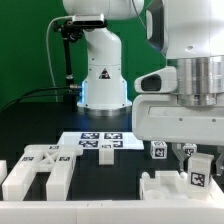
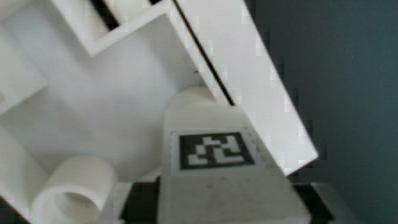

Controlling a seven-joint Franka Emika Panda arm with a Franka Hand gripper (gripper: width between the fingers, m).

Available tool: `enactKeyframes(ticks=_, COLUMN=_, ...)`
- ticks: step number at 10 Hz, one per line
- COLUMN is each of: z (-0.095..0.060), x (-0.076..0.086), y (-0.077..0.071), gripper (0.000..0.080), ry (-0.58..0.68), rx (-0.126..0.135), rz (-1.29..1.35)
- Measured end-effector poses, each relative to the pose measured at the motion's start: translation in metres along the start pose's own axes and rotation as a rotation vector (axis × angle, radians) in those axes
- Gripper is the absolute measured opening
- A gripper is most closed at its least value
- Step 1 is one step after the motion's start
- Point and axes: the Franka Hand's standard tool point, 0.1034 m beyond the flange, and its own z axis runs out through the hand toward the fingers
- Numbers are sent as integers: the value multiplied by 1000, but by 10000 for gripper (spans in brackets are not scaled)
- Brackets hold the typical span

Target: Assemble chair

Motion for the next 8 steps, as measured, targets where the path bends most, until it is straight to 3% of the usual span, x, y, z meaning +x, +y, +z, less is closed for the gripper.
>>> enactKeyframes(ticks=3, z=0, x=-2, y=-1, gripper=291, ry=-28, rx=17, rz=484)
enactKeyframes(ticks=5, z=1, x=-3, y=-2, gripper=291, ry=-63, rx=42, rz=826)
enactKeyframes(ticks=8, z=2, x=-3, y=-3, gripper=291, ry=-56, rx=58, rz=1032)
